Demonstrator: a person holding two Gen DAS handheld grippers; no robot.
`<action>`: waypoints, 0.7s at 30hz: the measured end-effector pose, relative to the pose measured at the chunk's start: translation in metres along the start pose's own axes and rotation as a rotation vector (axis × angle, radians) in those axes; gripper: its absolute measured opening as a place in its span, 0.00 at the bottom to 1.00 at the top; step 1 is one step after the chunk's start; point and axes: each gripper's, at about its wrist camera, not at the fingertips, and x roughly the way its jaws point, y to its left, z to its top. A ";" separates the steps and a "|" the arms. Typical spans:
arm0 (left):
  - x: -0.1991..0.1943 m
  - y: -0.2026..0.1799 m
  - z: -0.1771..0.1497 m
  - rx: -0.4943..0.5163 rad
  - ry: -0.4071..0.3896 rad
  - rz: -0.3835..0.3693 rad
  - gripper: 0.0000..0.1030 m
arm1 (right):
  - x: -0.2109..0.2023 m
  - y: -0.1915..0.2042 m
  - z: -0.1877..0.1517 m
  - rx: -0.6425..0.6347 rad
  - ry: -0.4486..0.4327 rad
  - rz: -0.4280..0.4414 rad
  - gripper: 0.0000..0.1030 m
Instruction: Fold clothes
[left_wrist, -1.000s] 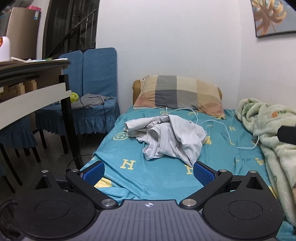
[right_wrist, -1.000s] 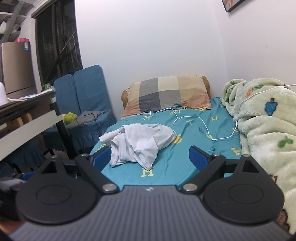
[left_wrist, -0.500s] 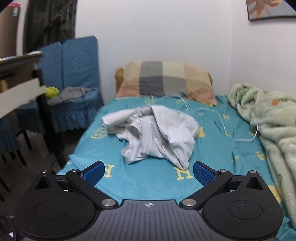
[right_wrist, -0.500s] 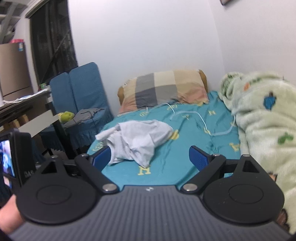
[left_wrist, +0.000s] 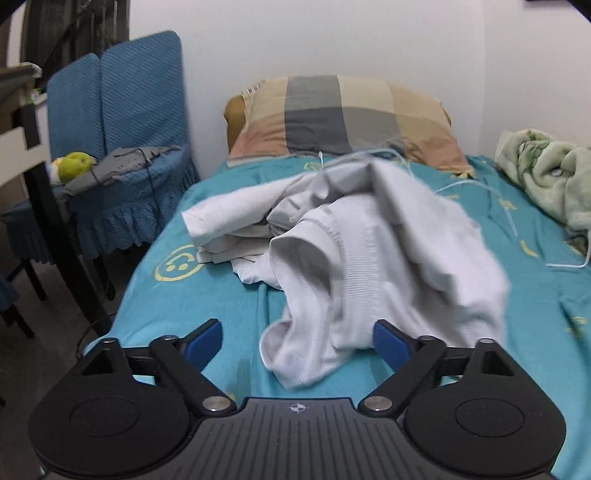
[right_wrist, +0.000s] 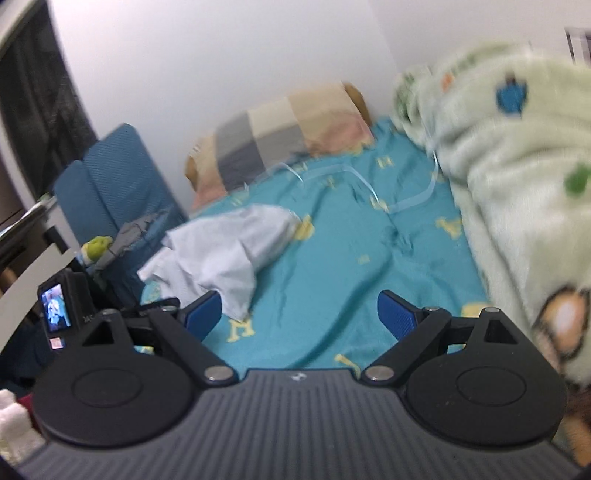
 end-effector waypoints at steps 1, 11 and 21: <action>0.011 0.004 0.000 0.000 0.010 -0.015 0.79 | 0.006 0.000 -0.001 0.001 0.008 0.003 0.90; -0.002 -0.018 -0.002 0.068 -0.026 -0.121 0.11 | 0.041 0.004 -0.006 -0.010 0.055 0.033 0.90; -0.169 -0.040 -0.034 0.095 -0.044 -0.274 0.08 | -0.006 0.014 -0.003 -0.105 -0.044 0.134 0.90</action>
